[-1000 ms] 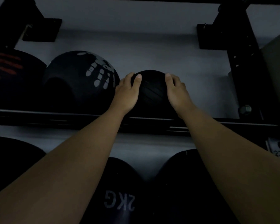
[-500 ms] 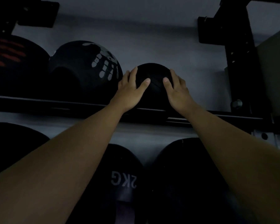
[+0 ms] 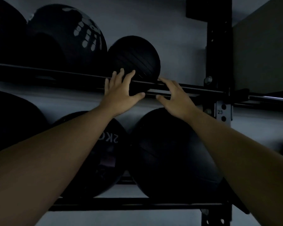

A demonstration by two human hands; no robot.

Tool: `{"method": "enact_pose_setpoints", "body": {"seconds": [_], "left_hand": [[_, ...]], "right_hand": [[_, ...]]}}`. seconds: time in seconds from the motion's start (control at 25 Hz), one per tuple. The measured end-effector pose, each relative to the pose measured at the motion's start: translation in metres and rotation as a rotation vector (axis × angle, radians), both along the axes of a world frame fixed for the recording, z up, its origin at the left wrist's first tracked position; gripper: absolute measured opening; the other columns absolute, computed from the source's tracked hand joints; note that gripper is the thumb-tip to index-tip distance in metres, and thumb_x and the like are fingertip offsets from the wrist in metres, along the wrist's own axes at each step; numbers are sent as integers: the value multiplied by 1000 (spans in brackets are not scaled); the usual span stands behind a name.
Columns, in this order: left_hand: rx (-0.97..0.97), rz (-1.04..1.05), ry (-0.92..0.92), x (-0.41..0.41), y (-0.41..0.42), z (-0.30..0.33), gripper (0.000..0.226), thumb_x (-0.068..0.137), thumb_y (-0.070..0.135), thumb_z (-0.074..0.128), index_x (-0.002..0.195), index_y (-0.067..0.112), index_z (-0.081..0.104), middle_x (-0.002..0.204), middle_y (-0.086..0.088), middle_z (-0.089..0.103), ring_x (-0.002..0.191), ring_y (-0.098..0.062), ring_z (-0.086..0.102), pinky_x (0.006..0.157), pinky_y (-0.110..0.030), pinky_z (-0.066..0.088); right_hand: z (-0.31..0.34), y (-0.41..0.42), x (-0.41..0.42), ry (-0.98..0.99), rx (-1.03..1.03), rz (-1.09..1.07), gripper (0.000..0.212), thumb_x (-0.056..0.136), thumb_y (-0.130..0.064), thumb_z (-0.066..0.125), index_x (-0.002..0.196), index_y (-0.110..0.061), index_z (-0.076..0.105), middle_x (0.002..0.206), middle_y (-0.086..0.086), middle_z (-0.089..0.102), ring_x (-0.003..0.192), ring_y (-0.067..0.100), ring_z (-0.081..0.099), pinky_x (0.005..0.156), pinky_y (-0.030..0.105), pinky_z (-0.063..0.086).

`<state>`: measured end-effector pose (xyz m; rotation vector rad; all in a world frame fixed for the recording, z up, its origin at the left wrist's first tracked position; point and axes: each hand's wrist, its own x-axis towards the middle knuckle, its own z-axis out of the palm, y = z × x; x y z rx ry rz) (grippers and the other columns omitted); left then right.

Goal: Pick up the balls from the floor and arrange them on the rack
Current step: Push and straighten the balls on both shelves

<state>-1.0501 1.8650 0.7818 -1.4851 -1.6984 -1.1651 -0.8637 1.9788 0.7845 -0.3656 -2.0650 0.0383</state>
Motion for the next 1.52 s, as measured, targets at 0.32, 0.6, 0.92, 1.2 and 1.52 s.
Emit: {"method": "enact_pose_setpoints", "body": {"seconds": [0.32,0.6,0.92,1.2,1.52], "left_hand": [[-171,-149,-182,98,50,-65,76,92,78,50,158,42,42,173,5,32,161,-21,25,130,-57,17],[-175,-101,-166,108,61,-72,74,85,84,49,148,46,48,163,14,43,153,-21,33,123,-54,25],[-118,-140,-202,93,51,-84,66,93,76,49,151,45,47,162,14,43,150,-20,37,122,-56,30],[-330,-34,-136,84,25,-72,67,101,74,34,162,45,35,174,8,30,160,-24,27,129,-53,15],[-315,343,-148,-47,-90,-81,56,108,56,38,159,36,42,170,1,38,156,-29,32,126,-52,23]], "right_hand": [[-61,73,103,21,-405,-243,68,96,-71,45,153,-35,43,163,13,40,146,41,43,120,55,37],[-91,69,86,179,-510,-205,71,97,-77,26,159,-44,33,169,15,29,154,49,24,122,66,25],[-91,60,74,132,-434,-254,71,98,-75,23,160,-42,31,169,14,30,153,47,24,120,68,20],[-71,30,74,49,-277,-267,61,103,-63,33,155,-33,43,164,15,41,150,44,36,122,59,29],[-75,-86,-84,-165,-137,-4,57,102,-60,41,152,-33,47,160,11,43,148,37,39,121,49,33]]}}
